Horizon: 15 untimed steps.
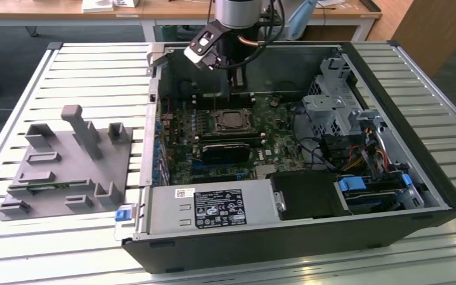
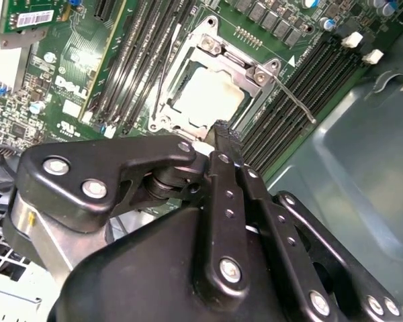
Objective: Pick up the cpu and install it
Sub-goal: 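Install the first cpu locking lever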
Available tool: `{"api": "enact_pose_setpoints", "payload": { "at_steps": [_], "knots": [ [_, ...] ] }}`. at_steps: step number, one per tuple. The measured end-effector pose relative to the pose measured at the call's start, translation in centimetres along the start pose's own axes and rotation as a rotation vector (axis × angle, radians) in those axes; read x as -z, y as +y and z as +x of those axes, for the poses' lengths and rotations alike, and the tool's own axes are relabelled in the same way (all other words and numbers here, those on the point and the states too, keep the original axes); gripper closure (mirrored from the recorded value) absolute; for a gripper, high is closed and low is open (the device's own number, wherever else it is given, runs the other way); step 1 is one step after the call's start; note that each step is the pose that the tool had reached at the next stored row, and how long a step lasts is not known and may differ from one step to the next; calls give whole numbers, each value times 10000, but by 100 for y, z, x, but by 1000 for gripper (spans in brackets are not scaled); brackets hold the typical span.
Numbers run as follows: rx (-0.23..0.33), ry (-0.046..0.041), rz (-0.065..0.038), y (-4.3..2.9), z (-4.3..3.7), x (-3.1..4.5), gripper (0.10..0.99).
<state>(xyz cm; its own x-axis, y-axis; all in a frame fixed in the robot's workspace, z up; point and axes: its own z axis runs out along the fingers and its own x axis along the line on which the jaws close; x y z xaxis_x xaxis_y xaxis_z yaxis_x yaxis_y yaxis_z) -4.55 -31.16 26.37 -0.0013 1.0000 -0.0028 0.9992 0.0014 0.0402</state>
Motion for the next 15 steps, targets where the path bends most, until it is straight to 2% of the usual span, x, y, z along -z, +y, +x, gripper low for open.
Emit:
{"api": "enact_pose_setpoints", "payload": {
  "at_steps": [4, 10, 15],
  "knots": [
    [126, 3, 1, 1, 0, 30, 980],
    [1199, 7, 51, 0, 0, 15, 980],
    [1905, 24, 49, 0, 0, 15, 980]
  ]
}}
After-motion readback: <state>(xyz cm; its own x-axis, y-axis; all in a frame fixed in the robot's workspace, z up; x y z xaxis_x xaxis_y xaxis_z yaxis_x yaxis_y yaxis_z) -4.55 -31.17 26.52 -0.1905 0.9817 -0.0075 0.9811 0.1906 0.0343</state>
